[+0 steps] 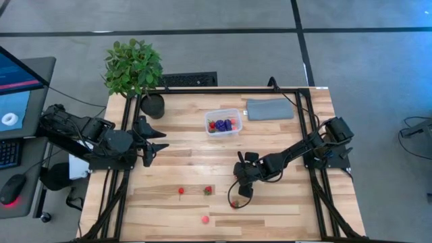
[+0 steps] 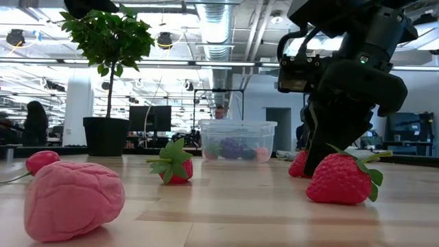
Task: Pick and placing Produce into tupperware
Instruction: Put the strawberry into the container
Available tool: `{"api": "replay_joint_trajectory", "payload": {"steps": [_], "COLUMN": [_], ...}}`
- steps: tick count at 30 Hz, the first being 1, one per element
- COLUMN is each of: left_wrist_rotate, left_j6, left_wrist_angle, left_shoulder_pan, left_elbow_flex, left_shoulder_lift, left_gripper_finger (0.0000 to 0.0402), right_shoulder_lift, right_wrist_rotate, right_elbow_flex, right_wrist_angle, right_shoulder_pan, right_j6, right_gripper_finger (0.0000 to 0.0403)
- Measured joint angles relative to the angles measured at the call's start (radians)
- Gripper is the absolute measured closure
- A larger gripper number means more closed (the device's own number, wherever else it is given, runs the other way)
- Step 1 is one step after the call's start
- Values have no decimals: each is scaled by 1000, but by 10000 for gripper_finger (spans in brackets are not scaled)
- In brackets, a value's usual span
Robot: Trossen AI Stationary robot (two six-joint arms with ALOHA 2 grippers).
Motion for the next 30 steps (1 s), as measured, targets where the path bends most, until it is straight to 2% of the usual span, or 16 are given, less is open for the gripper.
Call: {"api": "replay_joint_trajectory", "payload": {"steps": [10, 17, 25, 30], "left_wrist_rotate": [-2, -4, -4, -5], "left_j6": [0, 0, 0, 0], "left_wrist_angle": [0, 0, 0, 0], "left_shoulder_pan": [0, 0, 0, 0], "left_elbow_flex": [0, 0, 0, 0], "left_shoulder_lift": [0, 0, 0, 0], "left_gripper_finger": [209, 209, 209, 209], "right_shoulder_lift": [0, 0, 0, 0], "right_wrist_rotate": [0, 0, 0, 0], "right_elbow_flex": [0, 0, 0, 0], "right_wrist_angle": [-2, -2, -2, -2], "right_shoulder_pan": [0, 0, 0, 0], "right_j6": [0, 0, 0, 0], "right_gripper_finger": [231, 217, 233, 224]}}
